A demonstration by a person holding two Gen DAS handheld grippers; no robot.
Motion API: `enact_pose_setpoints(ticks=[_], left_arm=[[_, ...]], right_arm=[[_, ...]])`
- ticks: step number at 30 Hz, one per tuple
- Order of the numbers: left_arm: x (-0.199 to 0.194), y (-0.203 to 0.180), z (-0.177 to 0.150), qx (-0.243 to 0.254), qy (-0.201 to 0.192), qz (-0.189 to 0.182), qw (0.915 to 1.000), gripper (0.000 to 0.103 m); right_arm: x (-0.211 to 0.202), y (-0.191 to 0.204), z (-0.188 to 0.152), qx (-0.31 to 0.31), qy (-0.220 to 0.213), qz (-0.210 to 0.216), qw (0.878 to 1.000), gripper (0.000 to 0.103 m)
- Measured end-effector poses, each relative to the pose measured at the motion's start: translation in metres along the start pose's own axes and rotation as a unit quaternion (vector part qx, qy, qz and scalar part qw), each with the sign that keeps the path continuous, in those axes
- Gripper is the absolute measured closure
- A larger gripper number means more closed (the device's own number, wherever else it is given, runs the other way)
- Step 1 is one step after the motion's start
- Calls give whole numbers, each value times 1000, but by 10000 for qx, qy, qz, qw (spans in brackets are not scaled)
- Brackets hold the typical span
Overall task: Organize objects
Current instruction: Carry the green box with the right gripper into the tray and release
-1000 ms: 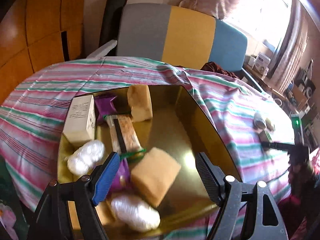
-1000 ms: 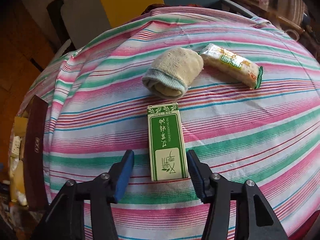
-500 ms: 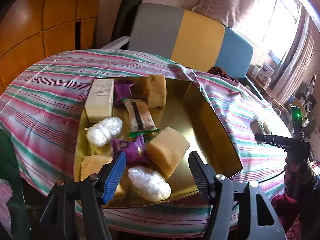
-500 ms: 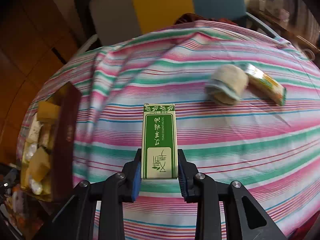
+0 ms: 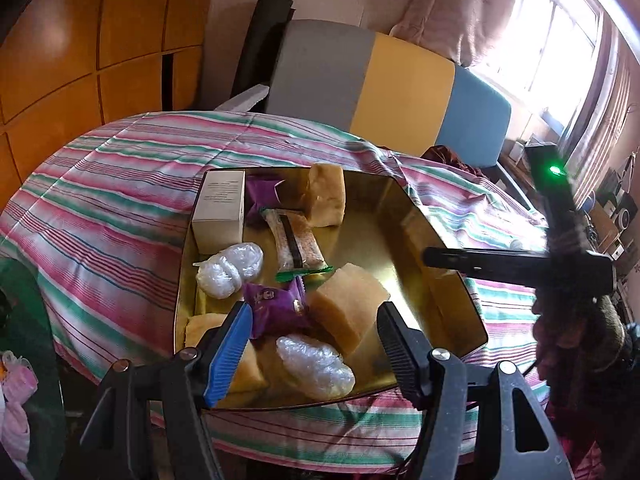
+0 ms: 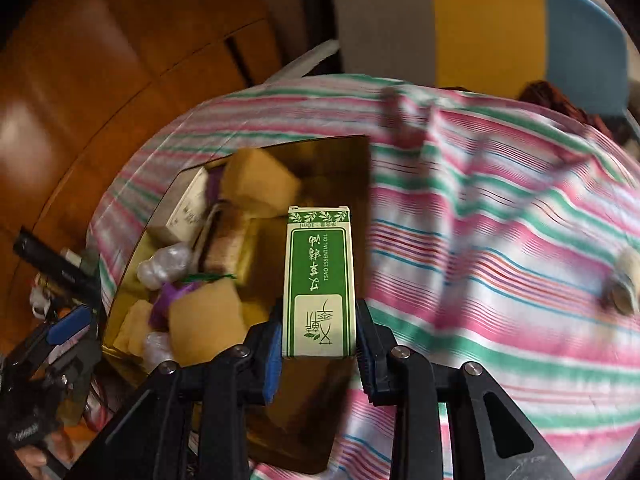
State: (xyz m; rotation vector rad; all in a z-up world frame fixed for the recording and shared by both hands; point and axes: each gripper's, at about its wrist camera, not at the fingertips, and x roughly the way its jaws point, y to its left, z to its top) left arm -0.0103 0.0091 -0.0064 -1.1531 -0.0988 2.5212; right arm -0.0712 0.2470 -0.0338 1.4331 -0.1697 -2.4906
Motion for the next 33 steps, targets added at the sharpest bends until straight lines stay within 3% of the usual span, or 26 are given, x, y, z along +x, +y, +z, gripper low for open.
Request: enact_pose_setpoints(ticks=[14, 24, 27, 28, 33], left_arm=[[12, 7, -7, -116, 179, -59, 9998, 38], [16, 11, -8, -195, 243, -14, 9995, 38], [16, 10, -8, -165, 238, 48, 9996, 38], [15, 9, -8, -154, 230, 64, 9996, 38], [10, 5, -3, -74, 150, 130, 9998, 38]], right_arm=[[72, 27, 22, -611, 617, -566, 9946, 71], [87, 42, 19, -723, 638, -189, 9952, 70], [83, 35, 19, -581, 590, -102, 9965, 58], [82, 34, 20, -535, 558, -78, 9970, 49], [58, 30, 15, -417, 255, 25, 9988, 47]])
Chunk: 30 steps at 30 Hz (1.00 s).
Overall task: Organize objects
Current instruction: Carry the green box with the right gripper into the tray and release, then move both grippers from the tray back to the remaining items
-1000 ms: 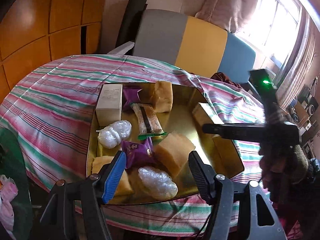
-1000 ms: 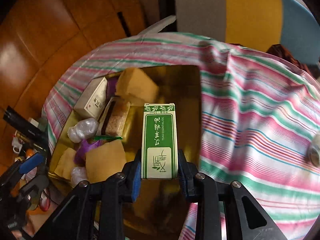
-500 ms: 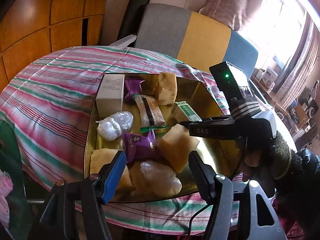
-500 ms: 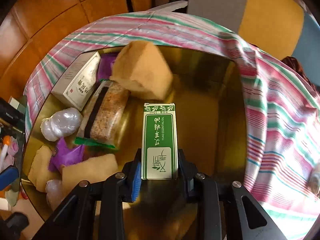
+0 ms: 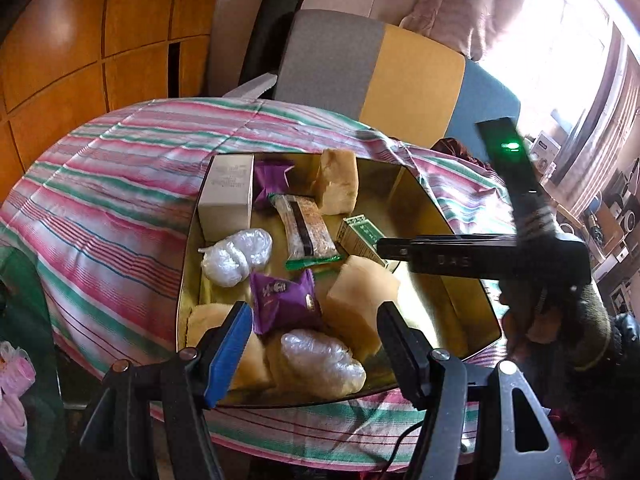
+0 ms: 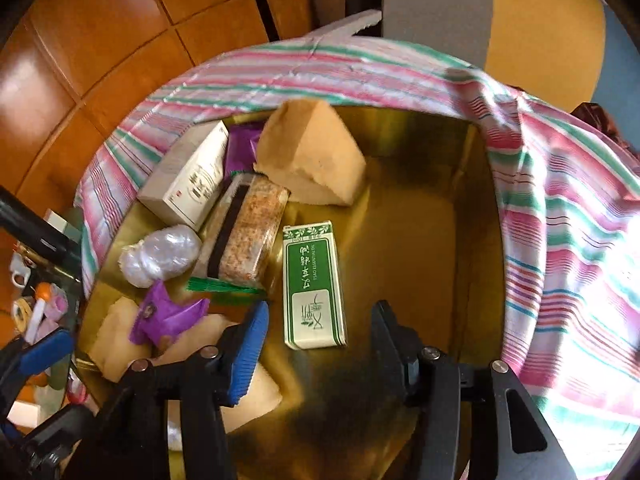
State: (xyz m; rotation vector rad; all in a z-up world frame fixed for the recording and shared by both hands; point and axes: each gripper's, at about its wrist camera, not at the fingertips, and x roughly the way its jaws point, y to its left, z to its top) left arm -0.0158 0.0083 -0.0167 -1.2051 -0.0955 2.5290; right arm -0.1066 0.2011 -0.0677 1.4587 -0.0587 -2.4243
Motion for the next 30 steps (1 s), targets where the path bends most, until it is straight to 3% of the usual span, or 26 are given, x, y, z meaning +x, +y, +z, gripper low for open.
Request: enact_pose_setpoints(ticks=[7, 19, 26, 30], left_arm=[[-6, -14, 4, 206, -43, 10, 9998, 38], [-3, -58, 8, 740, 18, -169, 9971, 38], [4, -91, 18, 1186, 35, -269, 9926, 38], [9, -118, 27, 1447, 55, -496, 9882, 38]], right_arm=[[-49, -17, -13, 229, -538, 34, 9983, 27], [-123, -109, -51, 978, -1075, -556, 9878, 22], [-162, -189, -83, 1630, -1221, -1198, 9717, 18], [-183, -240, -106, 2094, -1317, -1700, 9539, 14]])
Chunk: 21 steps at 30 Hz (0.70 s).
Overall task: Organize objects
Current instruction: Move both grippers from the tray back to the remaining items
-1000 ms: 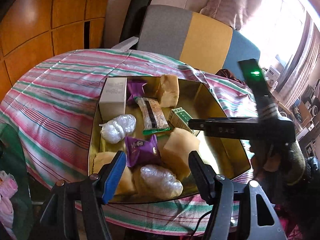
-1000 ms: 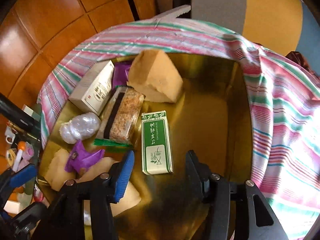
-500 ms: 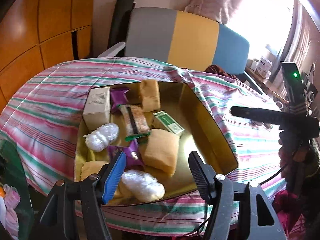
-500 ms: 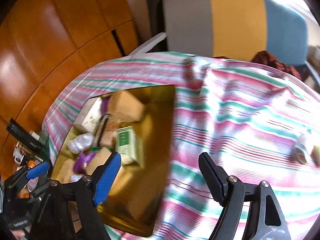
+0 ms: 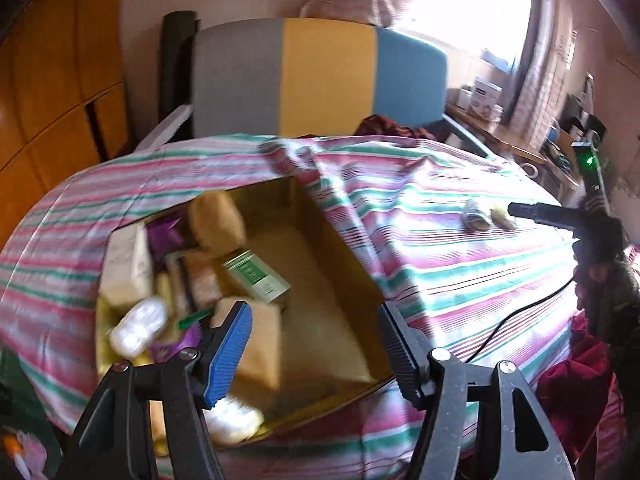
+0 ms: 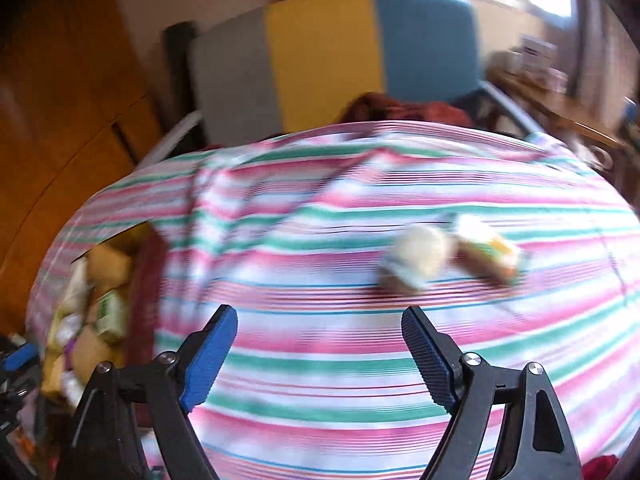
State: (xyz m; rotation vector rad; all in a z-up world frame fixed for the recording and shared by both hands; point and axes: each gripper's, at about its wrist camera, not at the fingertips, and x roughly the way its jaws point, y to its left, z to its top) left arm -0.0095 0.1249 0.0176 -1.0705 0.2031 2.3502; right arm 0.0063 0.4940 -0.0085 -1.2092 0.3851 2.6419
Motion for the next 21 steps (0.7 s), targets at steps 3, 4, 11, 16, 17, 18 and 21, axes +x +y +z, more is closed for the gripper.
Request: enact_pose_setpoints(ticks=[3, 4, 11, 16, 17, 18, 21], left_arm=[[9, -19, 12, 178, 55, -170, 9997, 38], [14, -29, 17, 269, 87, -236, 9993, 38], [51, -91, 44, 755, 310, -637, 9946, 38], [90, -140, 62, 1115, 503, -921, 9882, 38], [97, -147, 65, 1166, 551, -942, 9872, 38], [106, -154, 69, 1213, 619, -982, 9858, 38], [132, -173, 79, 1278, 780, -1080, 9828, 39]], right_arm=[[3, -41, -2, 330, -12, -432, 9985, 12], [4, -53, -4, 492, 2, -506, 9975, 12], [-6, -112, -10, 1910, -288, -583, 9794, 11], [-13, -133, -14, 2480, -355, -453, 9670, 8], [-13, -137, -16, 2585, -334, -411, 9646, 7], [-12, -140, -17, 2690, -290, -358, 9620, 7], [-9, -143, -17, 2793, -271, -204, 9596, 7]])
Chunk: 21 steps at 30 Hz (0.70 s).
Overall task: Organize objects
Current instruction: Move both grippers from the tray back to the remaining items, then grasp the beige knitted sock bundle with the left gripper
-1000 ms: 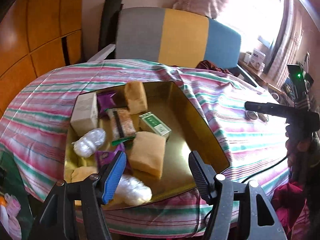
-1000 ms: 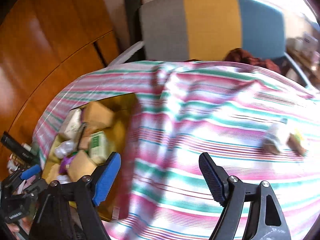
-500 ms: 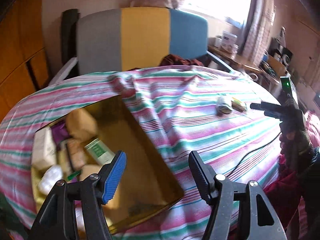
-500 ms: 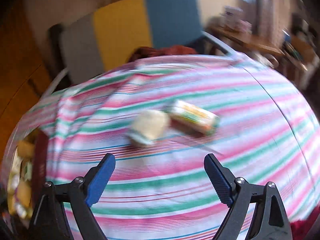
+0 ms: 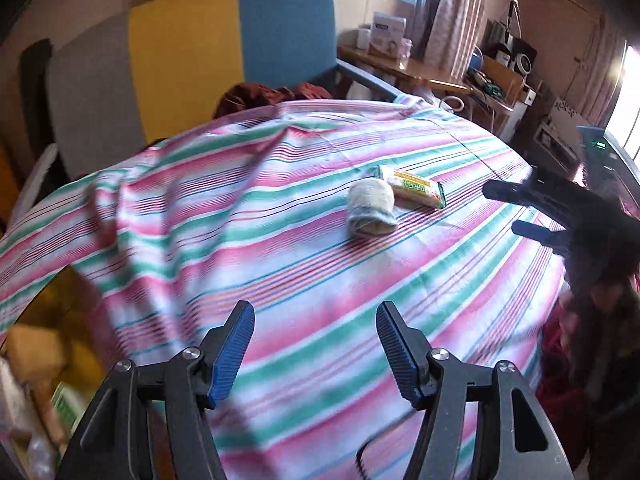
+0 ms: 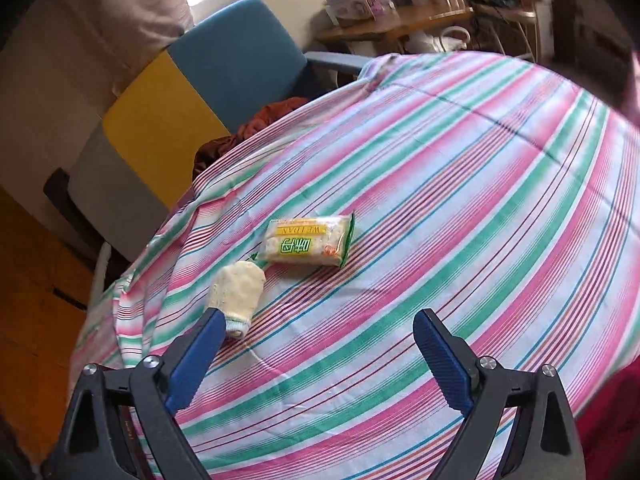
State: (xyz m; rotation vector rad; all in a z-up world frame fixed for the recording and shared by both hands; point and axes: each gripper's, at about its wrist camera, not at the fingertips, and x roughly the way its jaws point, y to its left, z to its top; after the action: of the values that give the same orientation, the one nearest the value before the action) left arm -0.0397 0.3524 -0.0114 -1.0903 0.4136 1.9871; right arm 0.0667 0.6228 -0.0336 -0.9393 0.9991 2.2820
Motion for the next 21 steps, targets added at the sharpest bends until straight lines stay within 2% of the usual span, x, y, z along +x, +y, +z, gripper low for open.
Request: enact_pose_setpoints(ticks=[5, 13, 21], left_arm=[[37, -22, 31, 268, 117, -166, 9994, 39], [97, -55, 70, 609, 285, -379, 9970, 38], [159, -55, 90, 579, 681, -273, 9956, 37]], right_arm=[[-4, 1, -1, 61, -43, 159, 9998, 7], [-7, -12, 1, 487, -58, 431, 9979, 5], [-5, -18, 2, 671, 24, 620, 9958, 4]])
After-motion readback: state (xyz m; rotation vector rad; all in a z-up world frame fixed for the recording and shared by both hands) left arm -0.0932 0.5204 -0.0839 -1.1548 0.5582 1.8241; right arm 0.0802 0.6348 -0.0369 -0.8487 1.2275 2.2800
